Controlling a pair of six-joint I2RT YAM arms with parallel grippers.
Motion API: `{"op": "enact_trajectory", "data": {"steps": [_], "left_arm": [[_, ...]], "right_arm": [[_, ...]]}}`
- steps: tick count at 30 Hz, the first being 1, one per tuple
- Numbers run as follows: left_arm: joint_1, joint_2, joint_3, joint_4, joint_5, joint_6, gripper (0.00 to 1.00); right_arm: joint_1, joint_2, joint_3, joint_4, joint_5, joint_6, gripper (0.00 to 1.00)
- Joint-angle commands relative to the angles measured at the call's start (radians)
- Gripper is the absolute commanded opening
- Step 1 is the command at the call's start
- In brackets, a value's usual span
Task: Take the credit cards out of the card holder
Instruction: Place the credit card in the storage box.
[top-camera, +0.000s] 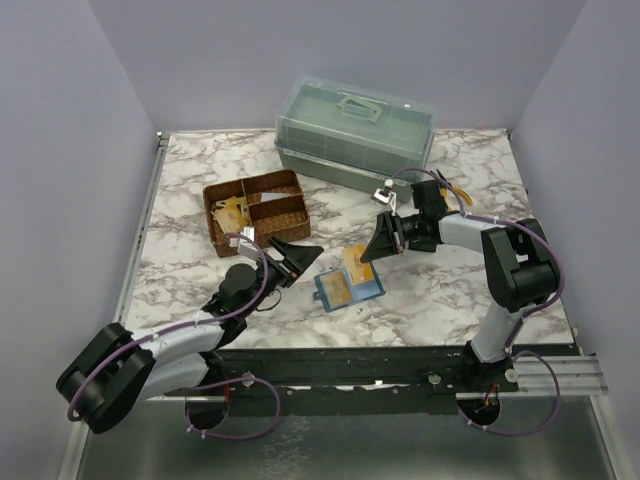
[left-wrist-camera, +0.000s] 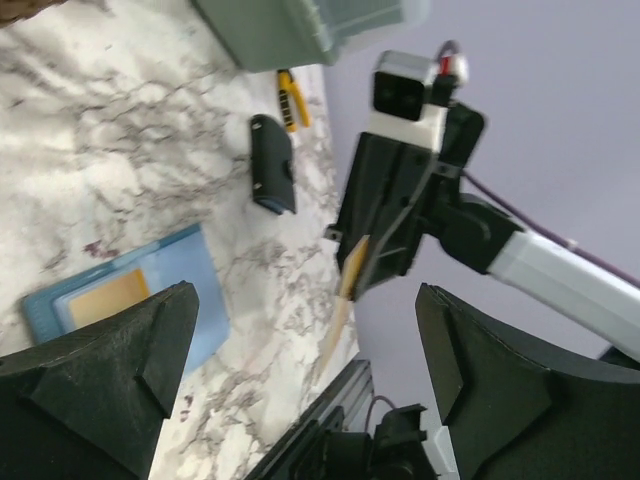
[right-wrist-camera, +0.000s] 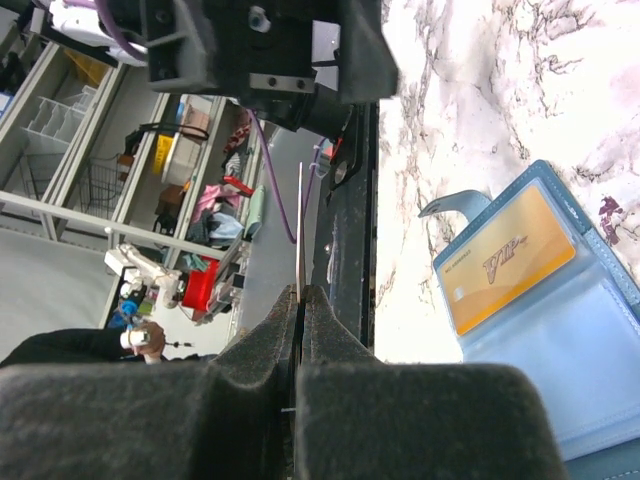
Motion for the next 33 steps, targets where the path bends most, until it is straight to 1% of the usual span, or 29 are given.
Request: {"op": "enact_trajectory", "data": {"steps": [1,3,5,9,13,19,22,25,26,27,28,29,30,31,33], "left_arm": [[0.023,-0.083,0.007,0.013,0.109,0.040,0.99],[0.023,-0.047,0.043,0.014,0.191,0.048,0.99],[0.023,0.003,0.081,0.022,0.245,0.066,0.96],[0.022,0.109,0.138,0.064,0.282,0.095,0.91],[0.017,0.240,0.194,0.175,0.359,0.077,0.79],[0.001,0.393,0.206,0.350,0.417,0.027,0.55],[-0.002,0.444,0.199,0.420,0.430,0.004,0.43],[-0.002,0.477,0.200,0.457,0.448,-0.003,0.31],[-0.002,0.485,0.200,0.463,0.455,-0.005,0.22],[-0.002,0.495,0.200,0.478,0.463,-0.006,0.10],[-0.002,0.504,0.198,0.496,0.470,-0.010,0.00],[-0.001,0.512,0.193,0.520,0.471,-0.016,0.00],[-0.001,0.516,0.186,0.541,0.466,-0.019,0.00],[0.001,0.514,0.177,0.550,0.457,-0.021,0.00],[0.008,0.498,0.162,0.553,0.452,-0.015,0.00]], "right_arm": [[0.007,0.025,-0.018,0.051,-0.002,0.032,0.00],[0.010,0.030,-0.031,0.106,-0.013,0.075,0.00],[0.016,0.032,-0.039,0.139,-0.027,0.104,0.00],[0.029,0.033,-0.039,0.146,-0.044,0.113,0.00],[0.034,0.042,-0.034,0.147,-0.055,0.116,0.00],[0.038,0.056,-0.028,0.144,-0.069,0.119,0.00],[0.038,0.060,-0.026,0.144,-0.074,0.121,0.00],[0.038,0.065,-0.023,0.143,-0.079,0.125,0.00],[0.038,0.066,-0.022,0.144,-0.080,0.124,0.00],[0.038,0.067,-0.024,0.143,-0.079,0.125,0.00],[0.038,0.066,-0.023,0.144,-0.078,0.125,0.00],[0.038,0.065,-0.023,0.144,-0.080,0.125,0.00],[0.038,0.066,-0.024,0.143,-0.079,0.123,0.06],[0.039,0.065,-0.022,0.142,-0.080,0.122,0.15],[0.038,0.060,-0.009,0.109,-0.075,0.096,0.39]]}}
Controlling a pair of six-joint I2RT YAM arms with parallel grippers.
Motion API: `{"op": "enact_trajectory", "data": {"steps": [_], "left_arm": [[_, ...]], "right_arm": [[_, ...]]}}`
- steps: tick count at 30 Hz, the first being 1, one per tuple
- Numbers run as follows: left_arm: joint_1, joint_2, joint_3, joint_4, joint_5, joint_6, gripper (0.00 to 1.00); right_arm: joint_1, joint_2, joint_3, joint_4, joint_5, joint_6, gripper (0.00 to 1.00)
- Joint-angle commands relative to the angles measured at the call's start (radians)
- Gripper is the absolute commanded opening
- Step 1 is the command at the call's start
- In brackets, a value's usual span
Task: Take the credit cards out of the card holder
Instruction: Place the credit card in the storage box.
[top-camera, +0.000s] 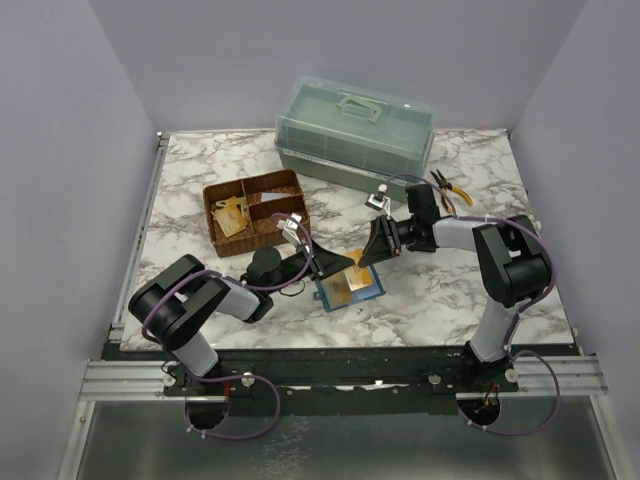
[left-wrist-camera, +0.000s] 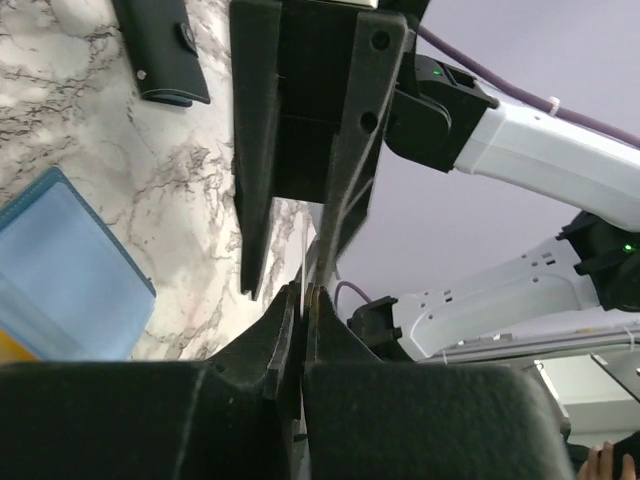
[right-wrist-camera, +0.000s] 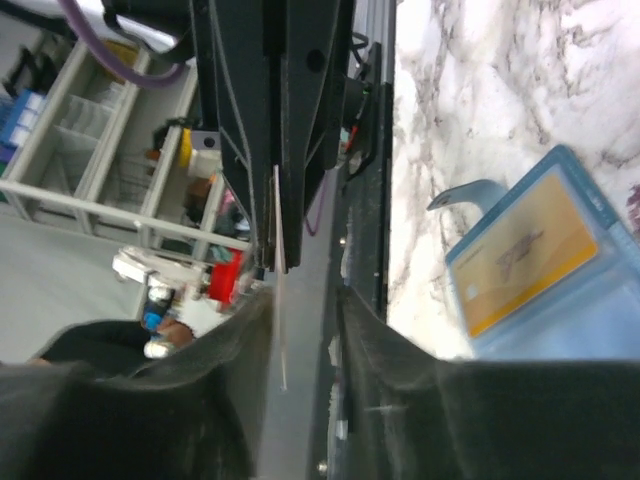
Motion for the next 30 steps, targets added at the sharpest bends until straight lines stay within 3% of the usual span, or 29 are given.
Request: {"op": "enact_trajectory", "data": {"steps": [1,3,6,12,17,20,24,30], "left_arm": [[0.012,-0.020,-0.036,0.123,0.034,-0.006,0.00],[0.030,-0.054,-0.049,0.100,0.049,-0.001,0.00],[0.077,-0.126,-0.065,0.001,0.079,0.006,0.00],[0.180,-0.382,-0.058,-0.414,0.088,0.071,0.00],[0.231,-0.607,0.019,-0.893,-0.047,0.183,0.00],[0.267,-0.682,0.079,-1.083,-0.096,0.239,0.00],[0.334,-0.728,0.137,-1.207,-0.100,0.291,0.00],[0.447,-0.743,0.166,-1.243,-0.051,0.303,0.00]], "right_arm": [[0.006,0.009,0.035,-0.070,-0.042,-0.088,0.50],[0.006,0.008,0.082,-0.255,-0.015,-0.234,0.63],[0.006,-0.004,0.099,-0.334,0.031,-0.325,0.72],[0.006,-0.045,0.122,-0.414,0.159,-0.429,0.73],[0.006,-0.068,0.127,-0.428,0.189,-0.460,0.73],[0.006,-0.075,0.132,-0.444,0.194,-0.481,0.73],[0.006,-0.072,0.135,-0.453,0.193,-0.489,0.73],[0.006,-0.066,0.140,-0.465,0.192,-0.501,0.73]]}}
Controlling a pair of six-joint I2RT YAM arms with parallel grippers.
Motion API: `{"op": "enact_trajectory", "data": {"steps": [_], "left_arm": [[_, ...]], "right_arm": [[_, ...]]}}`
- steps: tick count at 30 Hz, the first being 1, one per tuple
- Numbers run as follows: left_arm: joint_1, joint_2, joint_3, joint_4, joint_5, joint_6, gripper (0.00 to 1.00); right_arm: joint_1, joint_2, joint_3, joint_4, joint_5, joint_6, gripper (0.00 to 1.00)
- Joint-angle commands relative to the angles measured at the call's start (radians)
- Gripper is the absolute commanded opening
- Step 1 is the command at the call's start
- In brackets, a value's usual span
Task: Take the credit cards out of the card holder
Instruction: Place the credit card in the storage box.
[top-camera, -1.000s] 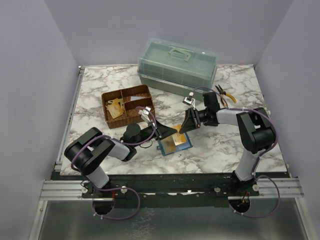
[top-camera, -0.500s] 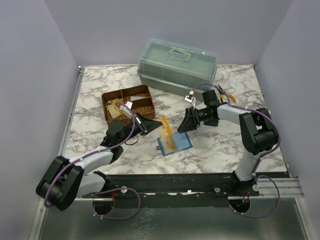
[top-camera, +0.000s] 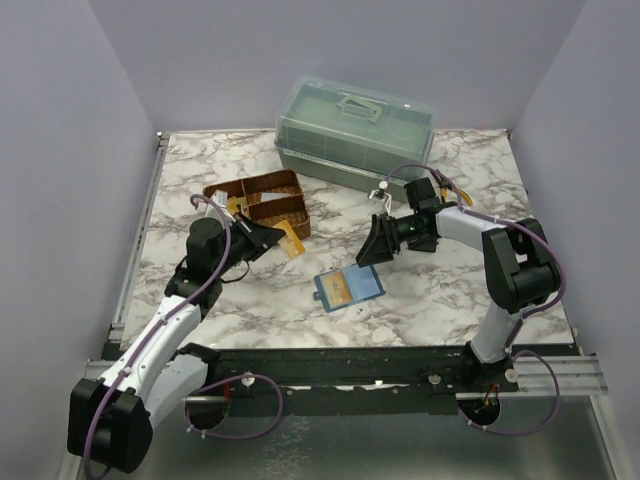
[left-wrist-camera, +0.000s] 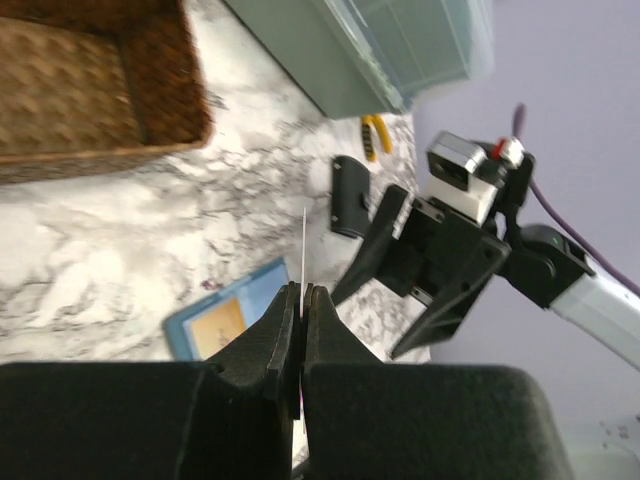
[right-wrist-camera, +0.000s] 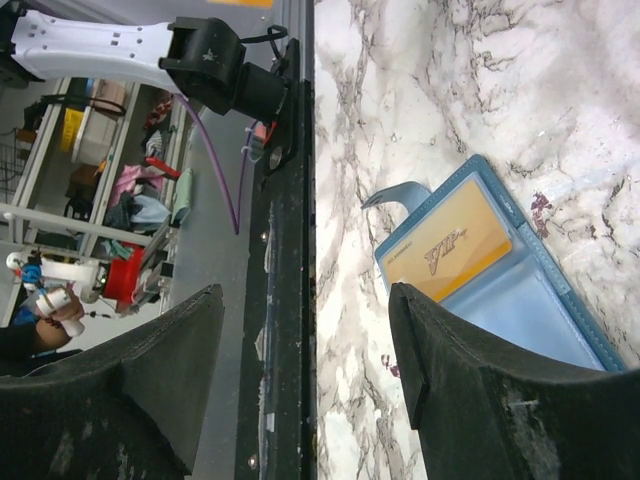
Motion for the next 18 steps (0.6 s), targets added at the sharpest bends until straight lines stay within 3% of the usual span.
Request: {"op": "enact_trajectory", "data": {"steps": [1,18], "left_arm": [[0.082,-0.013,0.028,-0.111,0.024,0.040,0.00],[0.384,0.078,0.070,-0.132,0.029,0.002,0.00]], "right_arm": [[0.006,-0.015,0.026,-0.033,0.019,-0.036,0.73],[0.005,0.002,0.029,-0.053,0.017,-0.052,0.73]]}}
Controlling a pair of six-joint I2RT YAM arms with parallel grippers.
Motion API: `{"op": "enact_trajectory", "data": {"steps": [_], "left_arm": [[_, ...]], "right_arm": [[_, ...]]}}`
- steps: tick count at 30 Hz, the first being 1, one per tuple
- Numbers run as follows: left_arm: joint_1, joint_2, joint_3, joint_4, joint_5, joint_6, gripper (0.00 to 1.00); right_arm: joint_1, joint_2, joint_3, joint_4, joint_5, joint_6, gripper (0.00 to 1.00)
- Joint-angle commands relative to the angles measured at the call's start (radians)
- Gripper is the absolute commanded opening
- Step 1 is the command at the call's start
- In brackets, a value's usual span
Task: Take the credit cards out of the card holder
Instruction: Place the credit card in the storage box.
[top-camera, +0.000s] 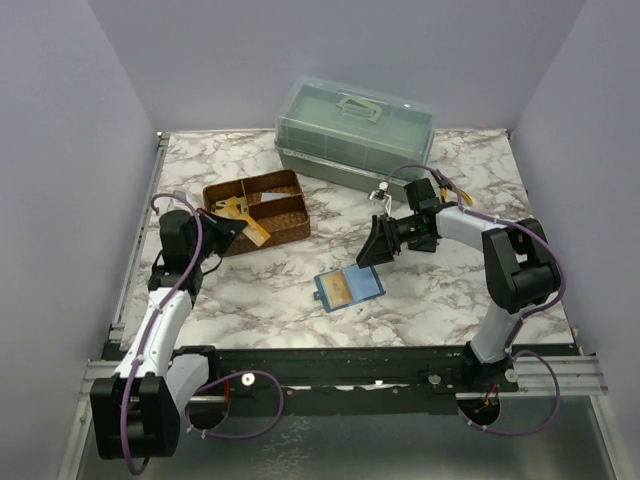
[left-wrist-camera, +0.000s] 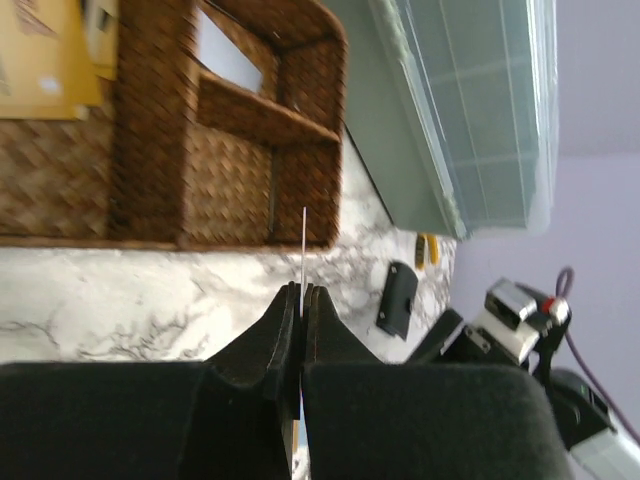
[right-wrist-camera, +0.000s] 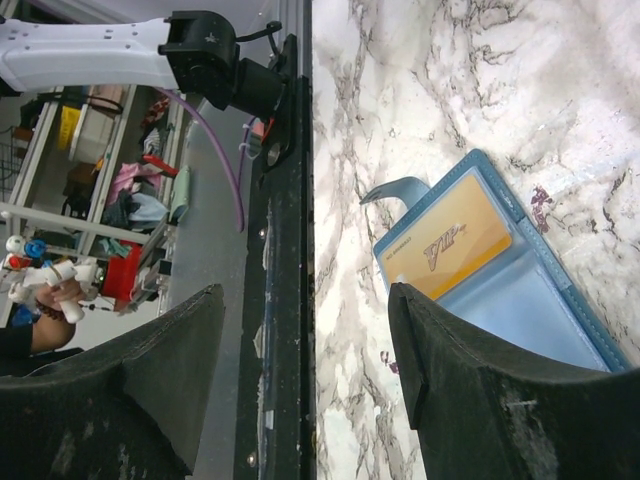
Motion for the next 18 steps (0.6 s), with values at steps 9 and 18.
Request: {"op": "enact_trajectory", "data": {"steps": [9,18], "left_arm": [[0.201,0.240,0.276,-0.159,0.068,0.393,0.00],[0.228,0.527,0.540,-0.263,0.104,0.693,0.10]], "right_arm": [[0.005,0.008,0.030,-0.028,-0.003,-0.025,0.72],[0.005,0.008,0.030,-0.035,-0.021,-0.029,0.72]]}}
